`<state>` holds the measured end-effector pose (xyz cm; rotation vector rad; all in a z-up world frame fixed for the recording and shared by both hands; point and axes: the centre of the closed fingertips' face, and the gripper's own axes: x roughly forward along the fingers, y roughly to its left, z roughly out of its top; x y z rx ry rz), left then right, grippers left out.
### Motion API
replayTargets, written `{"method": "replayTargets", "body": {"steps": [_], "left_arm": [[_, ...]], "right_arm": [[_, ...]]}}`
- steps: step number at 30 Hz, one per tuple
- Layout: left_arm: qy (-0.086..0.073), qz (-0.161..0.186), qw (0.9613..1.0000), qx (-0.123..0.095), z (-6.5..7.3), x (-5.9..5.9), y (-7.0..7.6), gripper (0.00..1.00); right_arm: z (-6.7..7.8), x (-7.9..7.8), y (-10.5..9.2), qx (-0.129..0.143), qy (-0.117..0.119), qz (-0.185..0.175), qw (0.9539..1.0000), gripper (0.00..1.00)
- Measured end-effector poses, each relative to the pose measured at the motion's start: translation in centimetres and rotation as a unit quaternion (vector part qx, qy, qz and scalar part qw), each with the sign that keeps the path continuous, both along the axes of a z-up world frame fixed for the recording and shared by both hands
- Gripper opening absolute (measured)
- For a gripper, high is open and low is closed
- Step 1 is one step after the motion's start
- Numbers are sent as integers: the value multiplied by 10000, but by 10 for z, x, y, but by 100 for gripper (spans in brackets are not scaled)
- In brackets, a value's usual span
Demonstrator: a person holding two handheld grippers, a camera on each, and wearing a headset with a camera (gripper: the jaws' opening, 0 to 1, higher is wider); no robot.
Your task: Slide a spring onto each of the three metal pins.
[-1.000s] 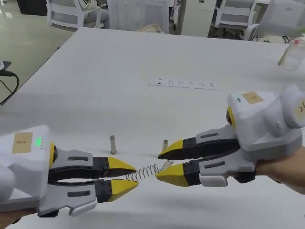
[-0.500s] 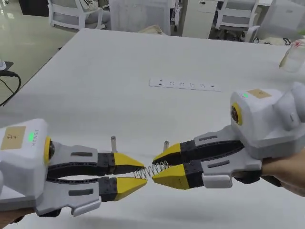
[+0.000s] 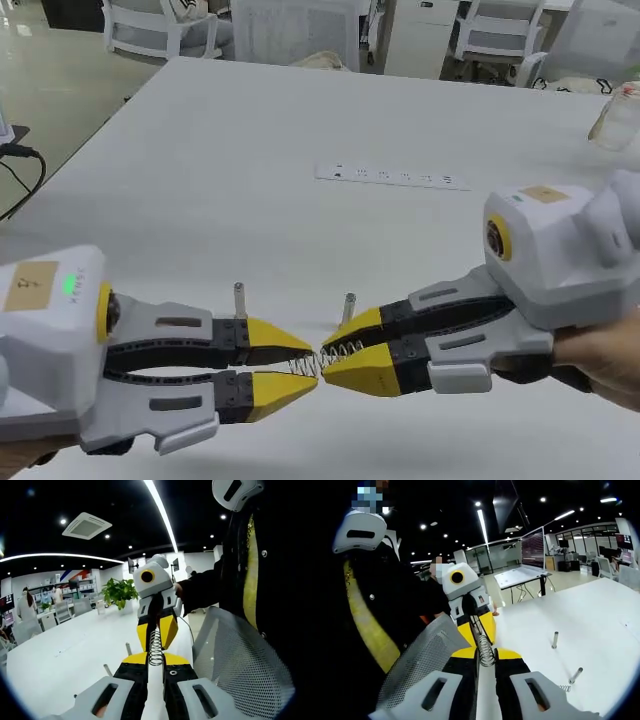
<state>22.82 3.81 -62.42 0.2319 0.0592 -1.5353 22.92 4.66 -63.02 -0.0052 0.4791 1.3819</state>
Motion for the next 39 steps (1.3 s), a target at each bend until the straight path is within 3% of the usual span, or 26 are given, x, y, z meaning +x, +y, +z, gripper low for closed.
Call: {"method": "replayTargets", "body": {"steps": [7,14,21,25,32,39], "left_arm": [[30,12,10000,21,-1,0,-1,2],[-90,-4,9999,141,-6,0,-5,2],[-225,14,9993,310,-13,2,-8,2],[-251,-9,9990,378,-15,2,-8,2],[-360,-89,9976,592,-26,2,-15,2],[-337,-135,9974,615,-29,3,-17,2]], "right_arm": [[0,-3,1,-212,0,94,9997,8],[-3,-5,-1,-773,-66,230,9967,8],[-7,-4,-1,-1335,-318,286,9901,8],[-9,-5,-1,-1500,-367,319,9875,8],[-16,-2,-6,-2071,-436,408,9765,8],[-15,-1,-7,-2189,-456,448,9737,8]]}}
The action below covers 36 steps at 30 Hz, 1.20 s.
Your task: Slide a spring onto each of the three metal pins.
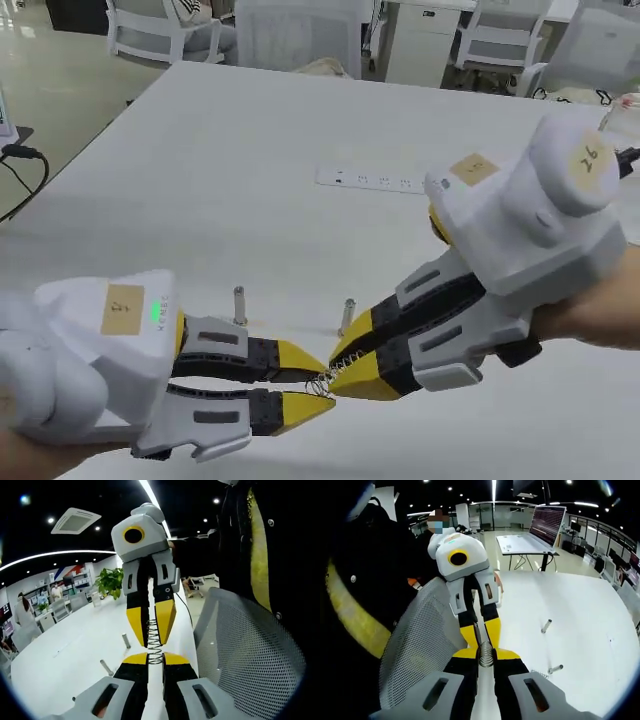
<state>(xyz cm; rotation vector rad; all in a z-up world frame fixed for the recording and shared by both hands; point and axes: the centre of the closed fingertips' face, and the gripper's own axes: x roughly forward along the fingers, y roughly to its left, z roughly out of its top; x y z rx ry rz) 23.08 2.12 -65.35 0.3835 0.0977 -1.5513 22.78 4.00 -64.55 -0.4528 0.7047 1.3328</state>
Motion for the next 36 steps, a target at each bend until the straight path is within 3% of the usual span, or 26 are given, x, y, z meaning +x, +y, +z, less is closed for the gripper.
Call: {"method": "replayTargets", "body": {"steps": [14,26,36], "left_arm": [[24,-36,10000,23,-3,0,-5,2],[162,-56,9998,49,-8,-1,-8,2],[135,-19,9999,73,-10,0,-9,2]], "right_arm": [[2,2,1,-94,-58,7,9999,8],[-4,1,-3,-404,27,17,9992,8],[-8,1,-6,-700,47,35,9975,8]]}}
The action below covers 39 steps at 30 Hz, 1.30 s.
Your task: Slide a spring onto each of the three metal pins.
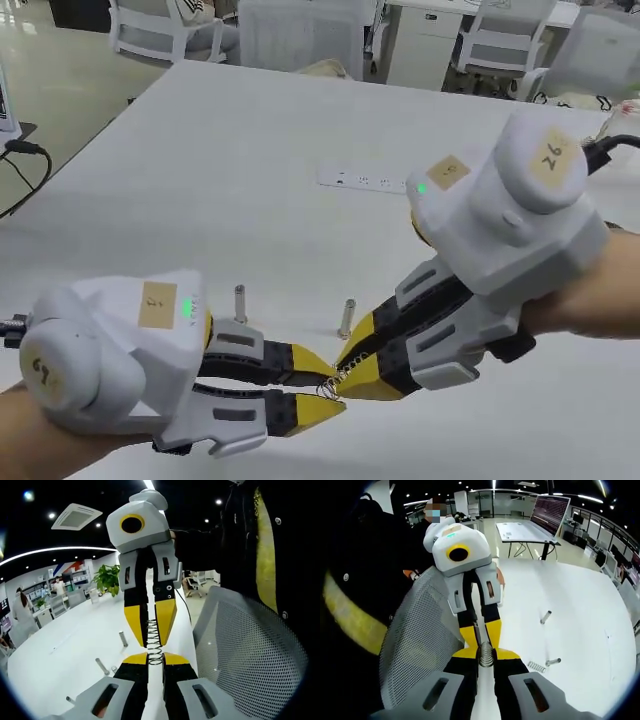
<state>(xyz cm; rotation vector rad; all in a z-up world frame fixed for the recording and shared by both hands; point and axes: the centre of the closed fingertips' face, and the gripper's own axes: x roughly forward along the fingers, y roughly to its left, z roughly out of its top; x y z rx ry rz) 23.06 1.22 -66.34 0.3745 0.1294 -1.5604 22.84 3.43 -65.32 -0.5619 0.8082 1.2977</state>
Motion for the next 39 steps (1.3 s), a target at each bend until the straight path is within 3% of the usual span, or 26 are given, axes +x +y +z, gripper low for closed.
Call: {"method": "replayTargets", "body": {"steps": [7,17,30,39], "left_arm": [[-18,5,10000,84,-3,0,-4,2],[-19,-61,9999,128,-5,-1,-8,2],[196,-108,9997,-72,-2,7,-10,2],[234,-143,9995,-140,-6,12,-5,2]], "right_arm": [[-3,0,-2,-418,-22,126,9990,8],[-7,-2,-6,-1076,15,193,9940,8],[-3,8,-5,-1314,211,-28,9911,7],[-7,13,3,-1465,259,-233,9886,7]]}}
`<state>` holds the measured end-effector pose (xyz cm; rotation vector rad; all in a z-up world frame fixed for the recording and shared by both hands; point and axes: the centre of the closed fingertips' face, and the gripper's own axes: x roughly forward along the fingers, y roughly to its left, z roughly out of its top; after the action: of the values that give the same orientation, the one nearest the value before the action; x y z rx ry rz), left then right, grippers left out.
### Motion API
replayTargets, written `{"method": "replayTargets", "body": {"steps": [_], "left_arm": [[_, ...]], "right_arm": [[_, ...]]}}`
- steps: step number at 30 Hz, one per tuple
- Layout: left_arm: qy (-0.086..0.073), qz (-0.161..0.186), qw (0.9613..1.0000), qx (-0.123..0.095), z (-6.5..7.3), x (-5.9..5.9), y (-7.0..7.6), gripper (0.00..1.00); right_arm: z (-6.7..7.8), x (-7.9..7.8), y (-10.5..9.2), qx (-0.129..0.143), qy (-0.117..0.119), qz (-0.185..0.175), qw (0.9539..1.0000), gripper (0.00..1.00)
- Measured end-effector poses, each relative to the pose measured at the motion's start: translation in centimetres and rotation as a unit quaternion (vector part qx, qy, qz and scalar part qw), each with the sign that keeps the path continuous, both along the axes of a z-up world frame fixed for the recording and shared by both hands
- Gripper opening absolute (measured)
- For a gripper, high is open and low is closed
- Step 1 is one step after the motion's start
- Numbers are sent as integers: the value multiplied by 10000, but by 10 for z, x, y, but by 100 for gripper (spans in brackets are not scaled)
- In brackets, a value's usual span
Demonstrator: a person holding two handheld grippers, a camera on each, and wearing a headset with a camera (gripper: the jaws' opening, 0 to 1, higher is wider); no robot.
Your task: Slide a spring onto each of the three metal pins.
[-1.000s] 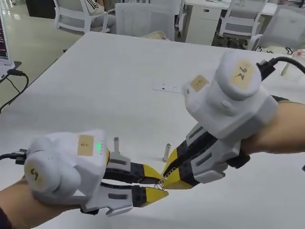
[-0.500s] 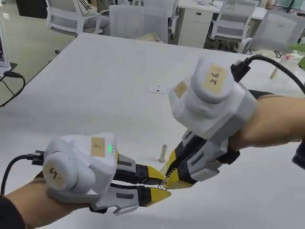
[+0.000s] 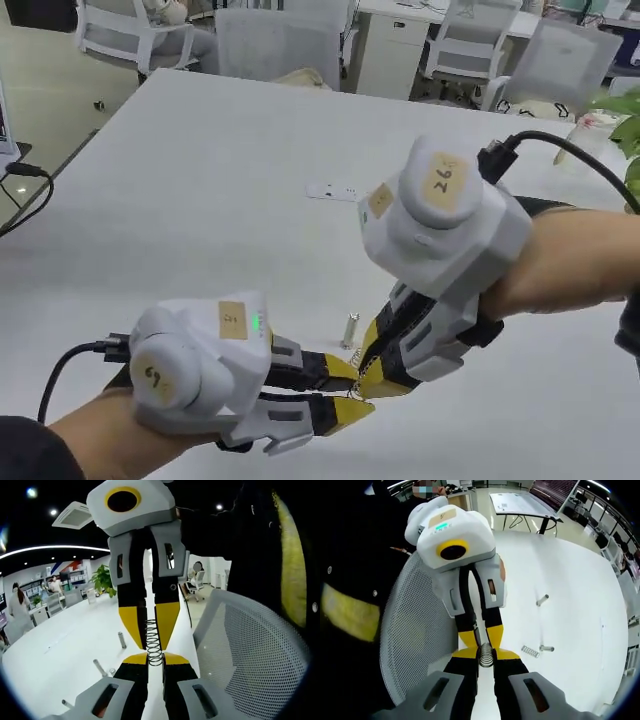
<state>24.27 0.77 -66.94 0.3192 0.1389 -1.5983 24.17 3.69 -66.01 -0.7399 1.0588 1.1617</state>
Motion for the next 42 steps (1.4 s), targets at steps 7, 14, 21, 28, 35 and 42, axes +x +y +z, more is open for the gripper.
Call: {"method": "replayTargets", "body": {"steps": [7,14,21,28,35,42], "left_arm": [[79,-30,10000,-31,-5,4,4,3],[232,-60,9995,-215,-5,9,4,7],[311,-85,9993,-182,-12,13,3,18],[464,20,9988,-166,-22,16,9,34],[664,148,9976,-127,-31,18,21,48],[751,313,9966,-116,-38,23,34,60]], "right_arm": [[-6,5,4,-150,8,-101,9998,7],[-5,12,1,-198,-84,-300,9993,7],[3,21,-7,-144,-197,-529,9983,8],[7,32,-16,-161,-279,-644,9974,8],[10,47,-23,-194,-391,-706,9966,8],[12,63,-26,-219,-492,-695,9961,8]]}}
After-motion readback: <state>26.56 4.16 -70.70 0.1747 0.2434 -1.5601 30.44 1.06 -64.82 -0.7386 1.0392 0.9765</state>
